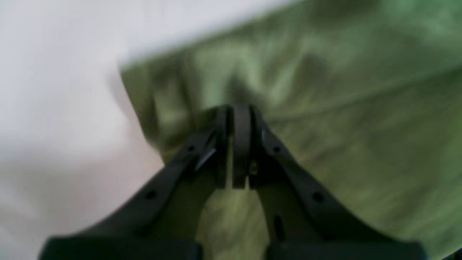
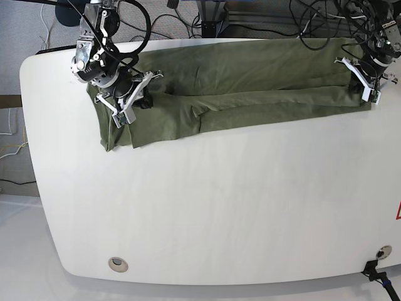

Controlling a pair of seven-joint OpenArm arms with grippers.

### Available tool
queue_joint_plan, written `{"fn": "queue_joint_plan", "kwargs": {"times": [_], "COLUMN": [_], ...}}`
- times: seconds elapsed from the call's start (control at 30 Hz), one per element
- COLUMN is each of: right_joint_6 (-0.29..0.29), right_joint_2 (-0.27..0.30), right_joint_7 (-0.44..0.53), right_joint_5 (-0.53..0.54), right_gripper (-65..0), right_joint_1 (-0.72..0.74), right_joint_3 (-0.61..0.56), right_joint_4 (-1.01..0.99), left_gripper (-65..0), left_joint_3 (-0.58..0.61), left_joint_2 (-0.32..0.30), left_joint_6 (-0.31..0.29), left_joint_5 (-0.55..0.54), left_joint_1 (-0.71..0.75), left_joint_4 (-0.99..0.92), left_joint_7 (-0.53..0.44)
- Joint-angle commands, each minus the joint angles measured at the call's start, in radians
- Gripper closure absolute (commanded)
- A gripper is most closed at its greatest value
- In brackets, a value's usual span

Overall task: Fold the T-shirt properly
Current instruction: 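Fold the grasped edge over the shirt toward the arm bases, then open the left gripper and lift it off the folded strip, then grasp the strip end with the left gripper and fold it toward the right gripper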

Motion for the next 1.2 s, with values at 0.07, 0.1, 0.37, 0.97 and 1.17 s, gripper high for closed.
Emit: {"fn": "queue_joint_plan", "kwargs": {"times": [0.07,0.1,0.37,0.97,1.17], "right_joint_6": [-0.004,-0.004,-0.004,-0.004,0.002], "right_joint_2": [0.030,0.034,0.085,0.119,0.119], "right_joint_7": [0.116,0.132,0.225,0.229,0.229], "right_joint_5": [0.015,0.015,0.013,0.015,0.016], "right_gripper": [0.0,0.0,0.0,0.0,0.0], "right_joint_1": [0.002,0.002,0.033,0.080,0.080], "right_joint_3": [0.003,0.003,0.080,0.080,0.078], "right_joint_4": [-0.071,-0.105,-0.256,-0.300,-0.300], "left_gripper": [0.0,0.0,0.0,-50.4,-50.3], "left_joint_3": [0.059,0.075,0.189,-0.018,-0.072], "left_joint_2": [-0.023,-0.023,-0.058,-0.092,-0.115], "left_joint_6": [-0.001,-0.001,-0.001,-0.001,-0.001], "left_joint_5": [0.074,0.090,0.134,-0.059,-0.202], "left_joint_1": [-0.043,-0.060,-0.217,-0.256,-0.258], "left_joint_4": [-0.087,-0.111,-0.196,-0.047,-0.187], "left_joint_7": [-0.016,-0.016,-0.011,0.060,0.167]}}
